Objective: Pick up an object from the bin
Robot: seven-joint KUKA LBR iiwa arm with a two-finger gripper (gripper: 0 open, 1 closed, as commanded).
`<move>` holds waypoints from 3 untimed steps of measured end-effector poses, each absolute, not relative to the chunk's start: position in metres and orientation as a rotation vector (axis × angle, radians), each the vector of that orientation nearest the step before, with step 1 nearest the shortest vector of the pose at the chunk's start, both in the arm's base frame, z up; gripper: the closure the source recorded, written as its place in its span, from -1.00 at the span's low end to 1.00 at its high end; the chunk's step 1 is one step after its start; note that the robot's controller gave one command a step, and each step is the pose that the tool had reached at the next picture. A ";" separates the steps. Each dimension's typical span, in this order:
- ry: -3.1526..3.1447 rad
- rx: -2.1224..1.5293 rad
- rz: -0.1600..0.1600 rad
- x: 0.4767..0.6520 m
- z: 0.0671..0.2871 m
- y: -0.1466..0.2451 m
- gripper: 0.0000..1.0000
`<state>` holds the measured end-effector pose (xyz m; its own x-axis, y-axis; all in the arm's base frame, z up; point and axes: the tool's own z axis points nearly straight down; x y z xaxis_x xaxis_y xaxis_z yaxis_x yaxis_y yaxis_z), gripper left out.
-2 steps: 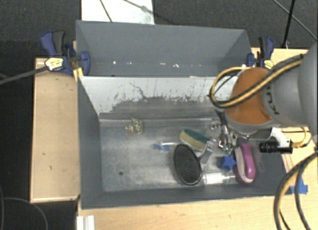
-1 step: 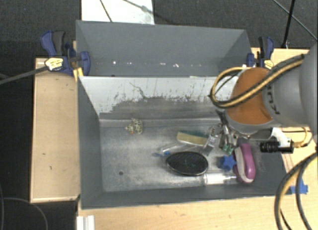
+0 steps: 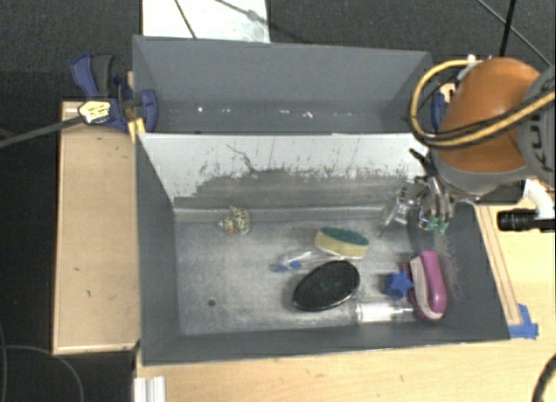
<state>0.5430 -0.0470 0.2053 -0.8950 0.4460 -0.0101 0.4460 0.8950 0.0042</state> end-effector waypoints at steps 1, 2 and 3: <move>3.057 0.714 0.000 0.541 0.201 -0.047 -1.00; 3.117 0.384 0.003 0.554 0.188 -0.005 -1.00; 3.083 0.603 0.004 0.572 0.075 -0.003 -1.00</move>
Offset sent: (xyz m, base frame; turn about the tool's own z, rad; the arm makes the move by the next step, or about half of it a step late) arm 0.0000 0.0000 0.0000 0.0000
